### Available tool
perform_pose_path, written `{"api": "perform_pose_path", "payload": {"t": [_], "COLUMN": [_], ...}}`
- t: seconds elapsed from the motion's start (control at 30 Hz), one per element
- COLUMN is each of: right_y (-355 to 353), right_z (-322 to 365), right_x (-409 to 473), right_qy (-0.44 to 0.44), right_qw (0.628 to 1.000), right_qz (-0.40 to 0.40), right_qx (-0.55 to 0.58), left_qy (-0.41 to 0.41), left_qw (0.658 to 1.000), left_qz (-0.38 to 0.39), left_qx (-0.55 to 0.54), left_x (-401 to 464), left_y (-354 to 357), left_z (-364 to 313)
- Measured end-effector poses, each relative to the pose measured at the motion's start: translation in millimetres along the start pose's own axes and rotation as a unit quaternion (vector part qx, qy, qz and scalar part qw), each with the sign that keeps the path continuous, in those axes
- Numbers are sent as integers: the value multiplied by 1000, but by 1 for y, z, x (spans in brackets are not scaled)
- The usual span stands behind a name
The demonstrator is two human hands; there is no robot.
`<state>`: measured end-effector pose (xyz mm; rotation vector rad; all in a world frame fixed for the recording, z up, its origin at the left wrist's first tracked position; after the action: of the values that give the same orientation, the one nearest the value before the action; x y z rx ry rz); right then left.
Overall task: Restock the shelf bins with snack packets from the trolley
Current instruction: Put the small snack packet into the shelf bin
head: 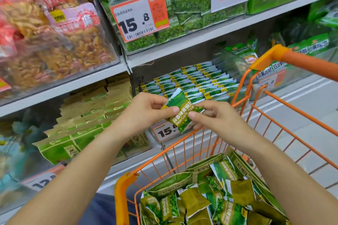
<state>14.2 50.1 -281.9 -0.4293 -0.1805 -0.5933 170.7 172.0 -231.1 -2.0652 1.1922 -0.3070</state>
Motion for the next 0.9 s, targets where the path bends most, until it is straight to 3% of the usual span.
{"api": "perform_pose_path", "payload": {"t": [0.07,0.1,0.13,0.2,0.3,0.5,0.7,0.9], "right_y": [-4,-6,-7,-9,-7,-4,-3,0], "right_z": [0,1,2,3,4,0,-2,-3], "right_x": [-2,-3,-4,-3,-3,-2,-1,0], "right_qy": [-36,-55,-68,-69,-72,-76,-76,-91], "right_qw": [979,951,927,922,923,919,916,913], "right_qz": [-3,-2,-1,-2,2,27,50,60], "right_qx": [-202,-305,-368,-382,-378,-386,-390,-394], "left_qy": [17,22,22,11,11,-56,-105,-136], "left_qw": [984,959,933,899,854,804,775,761], "left_qz": [-141,-221,-271,-293,-240,-115,-11,-11], "left_qx": [107,178,237,325,462,580,623,634], "left_x": [10,13,16,25,40,65,83,93], "left_y": [-11,-19,-25,-31,-24,0,15,1], "left_z": [2,0,-1,-1,2,2,-1,-10]}}
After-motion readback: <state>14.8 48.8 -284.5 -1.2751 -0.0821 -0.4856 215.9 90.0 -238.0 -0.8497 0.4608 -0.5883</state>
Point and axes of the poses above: each hand's wrist, its own x-axis towards the middle knuckle, its own y-axis out of the palm, z = x × y, the point moved 2 cm from there along x, towards the middle knuckle, and after that the axes turned 12 degrees about -y, right-handed, at the moved point
